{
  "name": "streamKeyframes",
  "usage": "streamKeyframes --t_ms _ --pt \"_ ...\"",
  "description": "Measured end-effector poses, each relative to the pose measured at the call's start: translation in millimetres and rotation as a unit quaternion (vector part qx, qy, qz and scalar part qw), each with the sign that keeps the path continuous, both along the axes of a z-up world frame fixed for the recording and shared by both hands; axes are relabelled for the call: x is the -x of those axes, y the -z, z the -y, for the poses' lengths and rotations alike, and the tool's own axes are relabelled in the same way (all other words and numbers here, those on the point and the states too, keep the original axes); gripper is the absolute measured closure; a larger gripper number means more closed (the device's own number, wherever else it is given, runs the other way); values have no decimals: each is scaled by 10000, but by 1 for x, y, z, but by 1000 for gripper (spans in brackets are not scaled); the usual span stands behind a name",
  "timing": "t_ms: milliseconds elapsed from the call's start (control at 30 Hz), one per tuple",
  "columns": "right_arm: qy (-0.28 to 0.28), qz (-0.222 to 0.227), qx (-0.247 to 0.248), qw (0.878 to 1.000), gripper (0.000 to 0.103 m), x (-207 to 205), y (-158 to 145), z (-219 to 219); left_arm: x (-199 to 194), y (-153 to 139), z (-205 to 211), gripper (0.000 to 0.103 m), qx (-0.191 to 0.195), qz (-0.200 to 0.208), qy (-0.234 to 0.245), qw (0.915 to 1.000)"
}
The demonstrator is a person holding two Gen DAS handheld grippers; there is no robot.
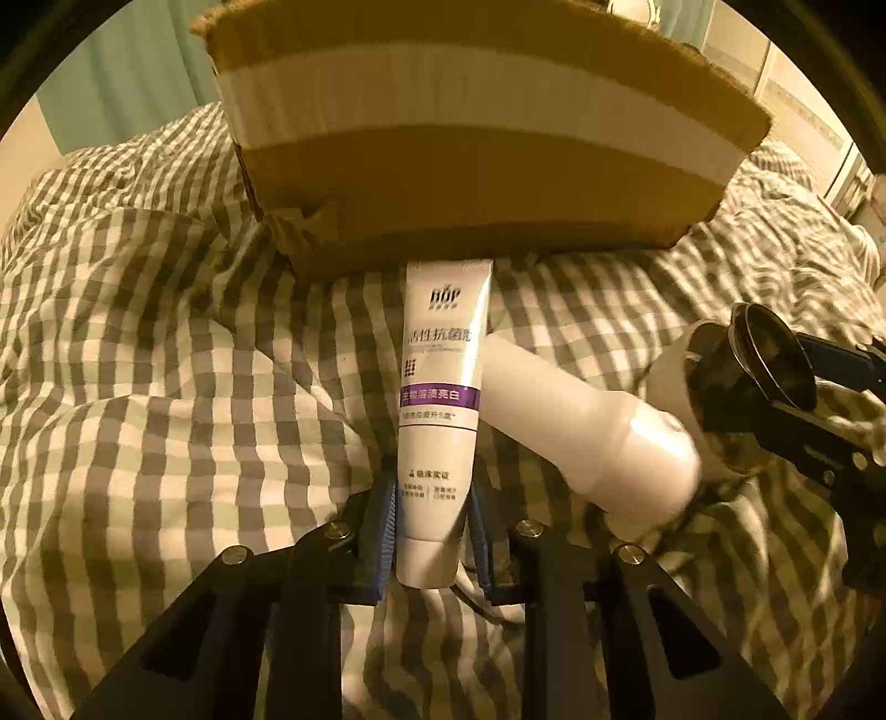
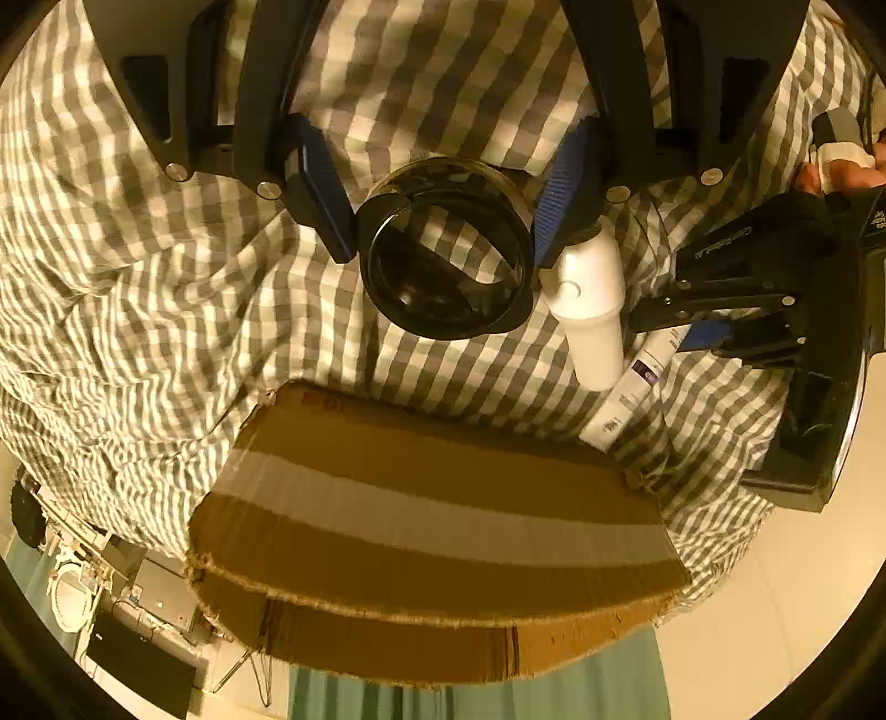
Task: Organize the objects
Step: 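Grasp the white toothpaste tube with the left tool while the right tool grasps the black-rimmed tape roll, then carry the tube and black tape roll into the box and open both tools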
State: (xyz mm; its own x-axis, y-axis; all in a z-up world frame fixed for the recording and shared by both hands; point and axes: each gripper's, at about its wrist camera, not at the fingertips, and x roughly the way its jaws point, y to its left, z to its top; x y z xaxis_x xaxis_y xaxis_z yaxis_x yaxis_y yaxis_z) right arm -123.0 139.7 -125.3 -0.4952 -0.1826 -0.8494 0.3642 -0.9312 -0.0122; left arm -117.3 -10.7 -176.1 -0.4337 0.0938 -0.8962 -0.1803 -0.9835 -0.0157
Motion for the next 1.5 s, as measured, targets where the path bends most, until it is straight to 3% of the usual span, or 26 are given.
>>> streamKeyframes --t_ms 300,767,1233,1500 --pt "67 -296 -152 9994 39 -13 -21 3 -20 -22 4 80 -327 -178 20 9993" --pt "28 -430 -114 9990 39 -48 -38 3 -52 -68 5 81 -511 -605 215 9966" --pt "45 -634 -249 9977 39 -84 -61 -2 -84 -91 -2 81 -795 -662 340 9941" --pt "-104 -576 -248 9980 39 -101 -57 1 -98 -99 -7 81 -861 -828 422 9919"
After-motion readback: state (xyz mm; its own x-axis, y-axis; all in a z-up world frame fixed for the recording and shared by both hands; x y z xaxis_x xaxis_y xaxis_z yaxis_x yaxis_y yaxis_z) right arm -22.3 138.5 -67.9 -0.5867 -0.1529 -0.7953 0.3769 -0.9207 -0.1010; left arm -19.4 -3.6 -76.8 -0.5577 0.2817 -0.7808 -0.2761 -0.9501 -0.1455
